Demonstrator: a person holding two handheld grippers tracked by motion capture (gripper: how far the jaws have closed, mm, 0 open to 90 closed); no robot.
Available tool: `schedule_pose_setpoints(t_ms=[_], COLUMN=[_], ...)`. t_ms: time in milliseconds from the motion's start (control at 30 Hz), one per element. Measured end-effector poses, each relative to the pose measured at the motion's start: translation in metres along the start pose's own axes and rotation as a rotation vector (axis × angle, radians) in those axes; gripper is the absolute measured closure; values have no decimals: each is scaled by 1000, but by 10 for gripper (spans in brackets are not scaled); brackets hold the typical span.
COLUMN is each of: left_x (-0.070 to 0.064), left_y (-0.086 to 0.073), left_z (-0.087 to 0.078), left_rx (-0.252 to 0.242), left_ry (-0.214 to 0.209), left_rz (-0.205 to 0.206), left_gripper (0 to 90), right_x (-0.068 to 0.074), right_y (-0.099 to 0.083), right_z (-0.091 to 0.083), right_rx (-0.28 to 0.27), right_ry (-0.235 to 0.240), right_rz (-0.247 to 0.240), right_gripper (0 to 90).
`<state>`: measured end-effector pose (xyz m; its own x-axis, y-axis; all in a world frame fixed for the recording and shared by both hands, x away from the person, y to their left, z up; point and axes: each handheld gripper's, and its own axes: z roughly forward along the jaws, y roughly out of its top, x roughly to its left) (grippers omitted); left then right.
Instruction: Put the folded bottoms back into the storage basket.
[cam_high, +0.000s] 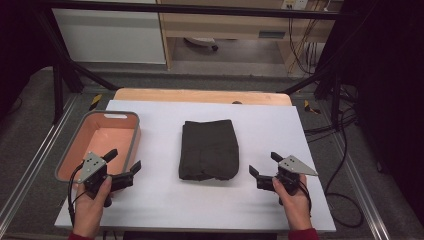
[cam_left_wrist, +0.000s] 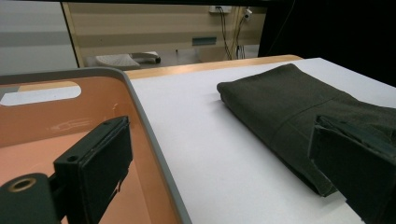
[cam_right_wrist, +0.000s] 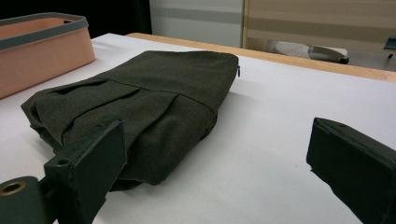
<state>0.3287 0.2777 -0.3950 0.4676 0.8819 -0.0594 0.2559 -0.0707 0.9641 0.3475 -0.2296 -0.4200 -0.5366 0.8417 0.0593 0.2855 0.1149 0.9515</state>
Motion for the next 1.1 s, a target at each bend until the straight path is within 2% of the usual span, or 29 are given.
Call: schedule_pose_setpoints(t_ms=[233, 367, 533, 933, 1100], left_x=[1, 1, 1, 2, 2], left_y=[0, 0, 0, 0, 0], left_z=[0, 0, -1, -1, -1], left_rx=[0, 0, 0, -1, 0], left_ry=[-3, -3, -1, 0, 0], left_rz=[-1, -3, -3, -4, -2], left_gripper=[65, 65, 65, 65, 65], right_x=[2, 8, 19, 31, 41], right_y=[0, 1, 1, -4, -8], right_z=[-1, 1, 6, 13, 18], right_rx=[26, 69, 124, 178, 213], right_ry=[-8, -7, 31, 67, 89], right_rz=[10, 9, -16, -36, -47], right_gripper=[53, 44, 31, 35, 51])
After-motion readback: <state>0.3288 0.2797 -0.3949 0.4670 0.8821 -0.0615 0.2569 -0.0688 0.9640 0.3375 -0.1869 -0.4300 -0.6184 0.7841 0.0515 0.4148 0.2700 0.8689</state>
